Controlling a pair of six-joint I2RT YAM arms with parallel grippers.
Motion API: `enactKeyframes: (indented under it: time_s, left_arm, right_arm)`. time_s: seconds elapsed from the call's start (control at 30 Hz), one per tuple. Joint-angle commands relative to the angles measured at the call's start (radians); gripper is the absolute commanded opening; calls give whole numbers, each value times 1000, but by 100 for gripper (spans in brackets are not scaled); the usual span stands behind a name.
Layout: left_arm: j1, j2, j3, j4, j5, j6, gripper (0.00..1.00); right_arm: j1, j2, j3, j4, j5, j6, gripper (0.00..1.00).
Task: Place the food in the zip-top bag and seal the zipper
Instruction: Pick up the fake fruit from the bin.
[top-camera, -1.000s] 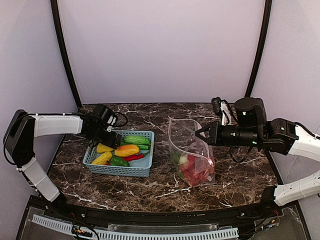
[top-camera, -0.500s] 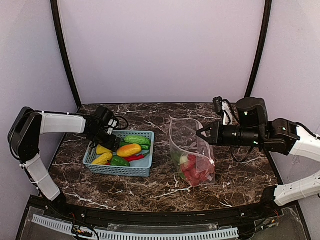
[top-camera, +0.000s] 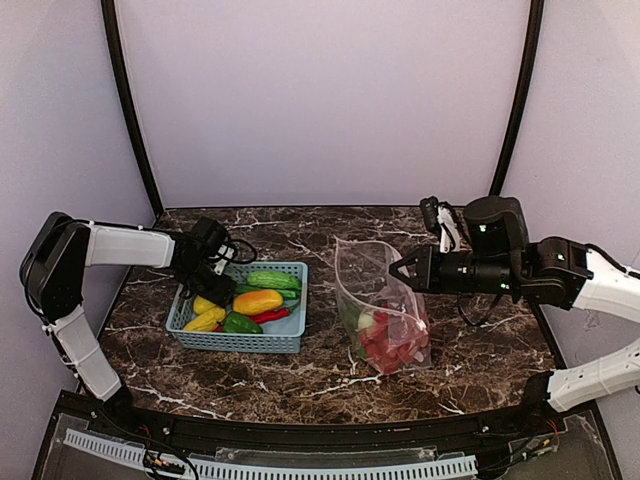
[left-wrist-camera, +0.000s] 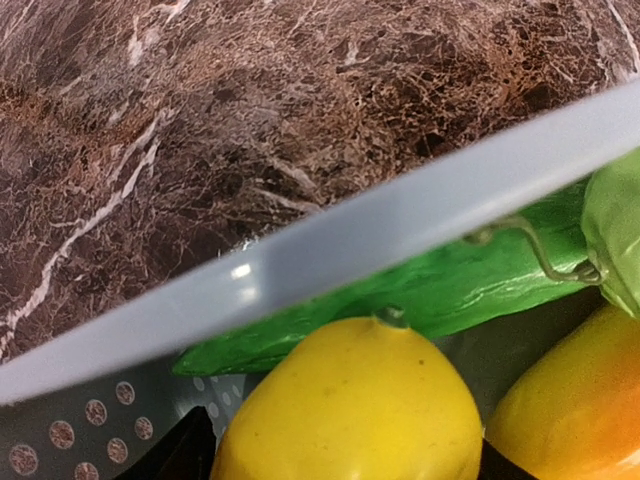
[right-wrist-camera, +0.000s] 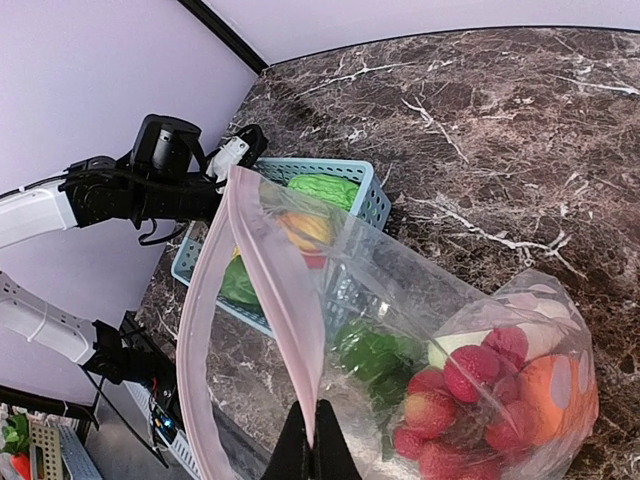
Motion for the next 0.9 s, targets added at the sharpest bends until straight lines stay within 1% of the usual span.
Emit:
enactKeyframes:
  time_s: [0.0,0.1,0.23,0.43,0.5,0.6,0.7,0.83,0.87]
  left_arm:
    - [4,-48,9,-56,-7,-9,67]
    - [5,-88,5,-60,-6,-12,61]
    - [5,-142,0,-65,4,-17,58]
    - [5,-233,0,-87,29,-30,56]
    - [4,-278,-6,-93,58,-45,55]
    - [4,-375,-22,-93,141,-81,54]
    - [-2,-461,-33,-89,229,-153,53]
    - [-47,-587,-34,-70,318,-243,52]
    - [-74,-597,-29,-67,324,-256,52]
  right_arm:
    - [-3,13,31,11,-5,-13,0]
    - [-4,17,32,13,-5,-13,0]
    - [-5,19,31,12,-3,-14,0]
    - [-4,25,40,12,-8,-20,0]
    - [-4,30,46,11,-14,-27,0]
    - [-3,41,63,11,-33,-49,0]
    - [-3,63,83,19,-68,-75,0]
    - [1,110,112,32,-110,-97,0]
    - [3,123,116,36,-113,-98,0]
